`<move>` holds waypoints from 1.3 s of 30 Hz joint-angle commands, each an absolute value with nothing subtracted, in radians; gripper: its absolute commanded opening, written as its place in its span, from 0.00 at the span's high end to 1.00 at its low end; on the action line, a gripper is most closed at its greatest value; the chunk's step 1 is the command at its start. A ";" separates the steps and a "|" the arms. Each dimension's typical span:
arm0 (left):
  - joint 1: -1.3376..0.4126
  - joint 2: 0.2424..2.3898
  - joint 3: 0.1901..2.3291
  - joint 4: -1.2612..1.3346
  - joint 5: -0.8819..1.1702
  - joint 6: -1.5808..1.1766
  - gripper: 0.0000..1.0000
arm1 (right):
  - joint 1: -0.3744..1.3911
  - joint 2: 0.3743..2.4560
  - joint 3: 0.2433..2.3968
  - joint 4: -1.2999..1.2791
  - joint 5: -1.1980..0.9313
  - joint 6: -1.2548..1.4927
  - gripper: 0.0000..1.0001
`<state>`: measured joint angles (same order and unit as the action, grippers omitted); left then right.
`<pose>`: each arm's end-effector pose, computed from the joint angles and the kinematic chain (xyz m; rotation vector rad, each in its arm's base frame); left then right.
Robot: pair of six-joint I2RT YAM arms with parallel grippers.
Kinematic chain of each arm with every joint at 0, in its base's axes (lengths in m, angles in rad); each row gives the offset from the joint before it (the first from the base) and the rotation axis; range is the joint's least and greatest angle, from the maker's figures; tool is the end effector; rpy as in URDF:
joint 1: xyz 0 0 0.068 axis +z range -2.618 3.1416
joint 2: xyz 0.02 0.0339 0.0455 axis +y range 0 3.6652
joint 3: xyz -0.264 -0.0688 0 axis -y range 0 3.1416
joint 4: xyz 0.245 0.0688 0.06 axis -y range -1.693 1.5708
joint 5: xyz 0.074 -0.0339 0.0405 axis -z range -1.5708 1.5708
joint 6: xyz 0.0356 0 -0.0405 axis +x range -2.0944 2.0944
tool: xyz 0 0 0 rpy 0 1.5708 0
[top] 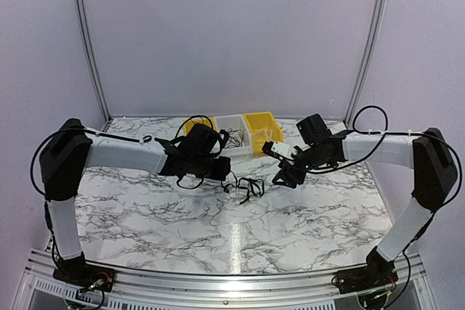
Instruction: Untangle the cables
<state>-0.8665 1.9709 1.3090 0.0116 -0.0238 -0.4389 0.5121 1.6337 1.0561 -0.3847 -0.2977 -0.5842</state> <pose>0.2857 -0.3349 0.1870 0.4769 2.2605 -0.6737 0.2881 0.1739 0.2048 -1.4050 2.0750 0.3468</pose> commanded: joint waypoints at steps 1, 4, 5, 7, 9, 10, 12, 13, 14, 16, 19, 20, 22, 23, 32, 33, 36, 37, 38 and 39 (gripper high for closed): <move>-0.919 1.689 1.338 0.035 -0.003 -0.269 1.00 | 0.515 1.610 1.051 -0.345 -0.227 -0.593 0.32; -0.972 1.548 1.341 0.033 -0.056 -0.201 1.00 | 0.513 1.620 1.051 -0.337 -0.188 -0.591 0.32; -0.975 1.521 1.336 0.028 -0.082 -0.194 1.00 | 0.514 1.621 1.051 -0.336 -0.181 -0.589 0.32; -0.976 1.491 1.334 0.005 -0.140 -0.178 1.00 | 0.514 1.621 1.051 -0.334 -0.174 -0.589 0.32; -0.976 1.481 1.340 -0.037 -0.196 -0.158 1.00 | 0.513 1.621 1.050 -0.333 -0.173 -0.588 0.32; -0.976 1.480 1.347 -0.055 -0.224 -0.153 1.00 | 0.514 1.619 1.049 -0.334 -0.173 -0.588 0.32; -0.976 1.478 1.363 -0.077 -0.256 -0.150 1.00 | 0.514 1.617 1.048 -0.333 -0.173 -0.590 0.32; -0.976 1.477 1.374 -0.084 -0.265 -0.149 1.00 | 0.514 1.618 1.048 -0.333 -0.173 -0.590 0.32; -0.976 1.476 1.381 -0.088 -0.273 -0.151 1.00 | 0.514 1.619 1.048 -0.334 -0.173 -0.591 0.31; -0.976 1.476 1.403 -0.102 -0.302 -0.156 1.00 | 0.514 1.620 1.047 -0.334 -0.173 -0.593 0.31; -0.973 1.488 1.456 -0.164 -0.372 -0.185 0.96 | 0.514 1.619 1.046 -0.334 -0.171 -0.594 0.32; -0.973 1.496 1.484 -0.191 -0.399 -0.189 0.97 | 0.512 1.617 1.046 -0.334 -0.170 -0.595 0.31; -0.972 1.506 1.526 -0.218 -0.440 -0.187 1.00 | 0.512 1.615 1.045 -0.334 -0.170 -0.595 0.31; -0.971 1.510 1.541 -0.221 -0.459 -0.178 1.00 | 0.512 1.616 1.045 -0.334 -0.170 -0.596 0.31; -0.929 1.634 1.758 -0.222 -0.587 -0.010 1.00 | 0.511 1.624 1.045 -0.336 -0.169 -0.598 0.31; -0.915 1.660 1.802 -0.218 -0.589 0.032 1.00 | 0.512 1.625 1.045 -0.337 -0.169 -0.597 0.31; -0.862 1.731 1.897 -0.203 -0.519 0.077 1.00 | 0.513 1.624 1.045 -0.337 -0.169 -0.597 0.31; -0.848 1.756 1.937 -0.203 -0.490 0.081 1.00 | 0.511 1.624 1.045 -0.337 -0.169 -0.597 0.31; -0.833 1.782 1.982 -0.202 -0.481 0.085 1.00 | 0.511 1.623 1.045 -0.338 -0.169 -0.597 0.31; -0.822 1.806 2.026 -0.204 -0.478 0.090 1.00 | 0.509 1.623 1.045 -0.339 -0.170 -0.598 0.31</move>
<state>-0.8753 1.7313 1.8889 -0.2157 -0.5159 0.0158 0.5121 1.6337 1.0481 -0.3515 -0.1764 -0.5961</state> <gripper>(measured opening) 0.015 0.689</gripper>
